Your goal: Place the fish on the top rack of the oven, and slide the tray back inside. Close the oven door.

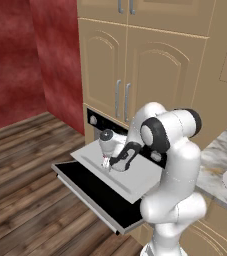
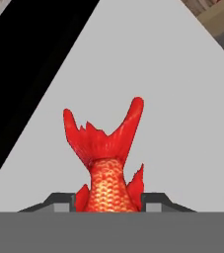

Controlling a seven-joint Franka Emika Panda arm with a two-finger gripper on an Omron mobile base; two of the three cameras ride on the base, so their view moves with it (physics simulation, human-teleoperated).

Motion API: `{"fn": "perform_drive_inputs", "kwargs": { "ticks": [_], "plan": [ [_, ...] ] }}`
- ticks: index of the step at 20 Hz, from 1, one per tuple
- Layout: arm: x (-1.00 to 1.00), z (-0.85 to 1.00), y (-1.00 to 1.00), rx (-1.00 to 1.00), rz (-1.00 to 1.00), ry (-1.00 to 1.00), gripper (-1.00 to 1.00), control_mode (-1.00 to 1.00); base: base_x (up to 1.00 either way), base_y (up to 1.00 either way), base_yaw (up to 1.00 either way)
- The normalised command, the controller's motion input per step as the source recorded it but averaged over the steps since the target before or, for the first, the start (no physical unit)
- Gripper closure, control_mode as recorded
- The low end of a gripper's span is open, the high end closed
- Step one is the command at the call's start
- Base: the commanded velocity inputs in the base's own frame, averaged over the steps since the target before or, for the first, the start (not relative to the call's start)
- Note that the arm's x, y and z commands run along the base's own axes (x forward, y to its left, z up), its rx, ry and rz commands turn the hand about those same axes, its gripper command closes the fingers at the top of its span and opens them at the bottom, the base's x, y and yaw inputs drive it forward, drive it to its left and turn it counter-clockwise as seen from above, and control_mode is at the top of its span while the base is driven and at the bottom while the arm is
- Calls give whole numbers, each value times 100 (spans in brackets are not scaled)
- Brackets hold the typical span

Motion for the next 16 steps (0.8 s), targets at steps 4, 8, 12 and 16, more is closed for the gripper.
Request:
{"fn": "perform_drive_inputs", "kwargs": {
  "ticks": [4,8,12,16],
  "plan": [
    [44,-41,12,-4,0,4,100,-100,0,0,0],
    [46,-46,16,-5,0,3,100,-100,0,0,0],
    [47,-48,36,-6,0,10,100,-100,0,0,0],
    [37,-33,25,-3,0,15,-100,-100,0,0,0]
  ]
}}
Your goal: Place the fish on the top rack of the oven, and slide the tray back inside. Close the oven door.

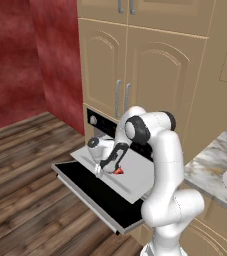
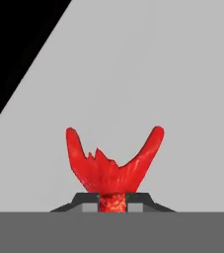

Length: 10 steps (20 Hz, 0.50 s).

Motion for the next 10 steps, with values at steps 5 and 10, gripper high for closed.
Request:
{"fn": "perform_drive_inputs", "kwargs": {
  "ticks": [5,10],
  "plan": [
    [14,-8,5,0,0,8,-100,-100,0,0,0],
    [-24,42,0,0,0,0,-100,-100,0,0,0]
  ]
}}
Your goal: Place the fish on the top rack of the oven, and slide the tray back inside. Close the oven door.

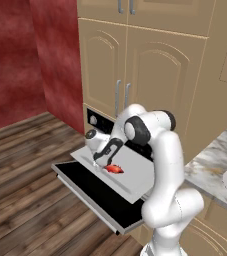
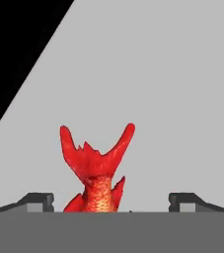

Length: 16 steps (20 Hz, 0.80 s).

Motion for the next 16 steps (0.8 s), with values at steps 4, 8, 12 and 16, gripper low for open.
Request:
{"fn": "perform_drive_inputs", "kwargs": {
  "ticks": [4,8,12,16],
  "plan": [
    [-65,56,1,0,0,0,-100,-100,0,0,0],
    [-48,61,3,0,-2,1,-100,-100,0,0,0],
    [-25,71,0,0,-6,12,-100,-100,0,0,0],
    [-20,50,4,0,-7,22,-100,-100,0,0,0]
  ]
}}
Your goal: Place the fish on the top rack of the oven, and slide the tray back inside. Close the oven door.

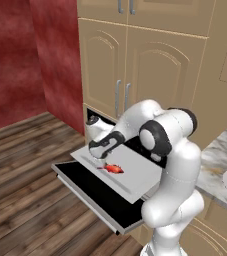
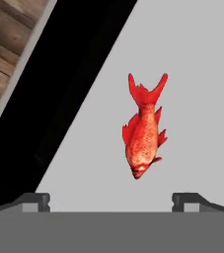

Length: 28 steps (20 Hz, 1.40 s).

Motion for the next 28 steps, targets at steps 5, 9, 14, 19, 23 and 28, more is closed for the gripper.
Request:
{"fn": "perform_drive_inputs", "kwargs": {
  "ticks": [5,9,14,19,23,28],
  "plan": [
    [-25,7,41,0,0,19,-100,-100,0,0,0],
    [-22,0,42,0,2,15,-100,-100,0,0,0],
    [-36,0,9,-3,12,3,-100,-100,0,0,0],
    [-39,0,0,-6,20,-1,-100,-100,0,0,0],
    [-8,-1,0,-2,22,0,-100,-100,0,0,0],
    [3,-8,0,0,22,0,-100,-100,0,0,0]
  ]
}}
